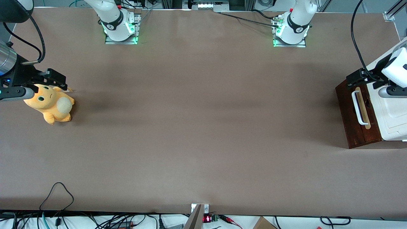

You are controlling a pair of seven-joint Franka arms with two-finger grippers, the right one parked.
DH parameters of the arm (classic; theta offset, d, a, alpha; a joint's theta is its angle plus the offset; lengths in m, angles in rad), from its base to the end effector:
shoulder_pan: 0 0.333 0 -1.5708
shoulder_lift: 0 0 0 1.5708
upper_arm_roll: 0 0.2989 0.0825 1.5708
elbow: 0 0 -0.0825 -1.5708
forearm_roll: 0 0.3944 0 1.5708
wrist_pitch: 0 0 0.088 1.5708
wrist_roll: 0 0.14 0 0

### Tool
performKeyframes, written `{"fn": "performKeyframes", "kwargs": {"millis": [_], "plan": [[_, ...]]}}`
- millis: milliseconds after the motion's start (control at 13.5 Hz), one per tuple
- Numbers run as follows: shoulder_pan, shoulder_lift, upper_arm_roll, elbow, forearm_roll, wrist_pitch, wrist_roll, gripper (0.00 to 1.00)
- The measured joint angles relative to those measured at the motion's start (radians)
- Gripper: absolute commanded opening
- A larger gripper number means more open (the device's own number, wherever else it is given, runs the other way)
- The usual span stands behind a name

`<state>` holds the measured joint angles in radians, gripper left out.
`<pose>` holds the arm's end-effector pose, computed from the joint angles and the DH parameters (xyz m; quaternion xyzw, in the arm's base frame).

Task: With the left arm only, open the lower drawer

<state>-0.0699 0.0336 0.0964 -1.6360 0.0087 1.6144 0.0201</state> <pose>0.5730 0.0157 0.5276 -0.9996 -0.0029 0.0277 0.0053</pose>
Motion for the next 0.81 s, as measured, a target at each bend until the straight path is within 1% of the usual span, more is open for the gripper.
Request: {"fn": "performKeyframes", "kwargs": {"millis": [812], "plan": [[0.000,0.000,-0.003,0.007,0.000,-0.027,0.003,1.00]]}}
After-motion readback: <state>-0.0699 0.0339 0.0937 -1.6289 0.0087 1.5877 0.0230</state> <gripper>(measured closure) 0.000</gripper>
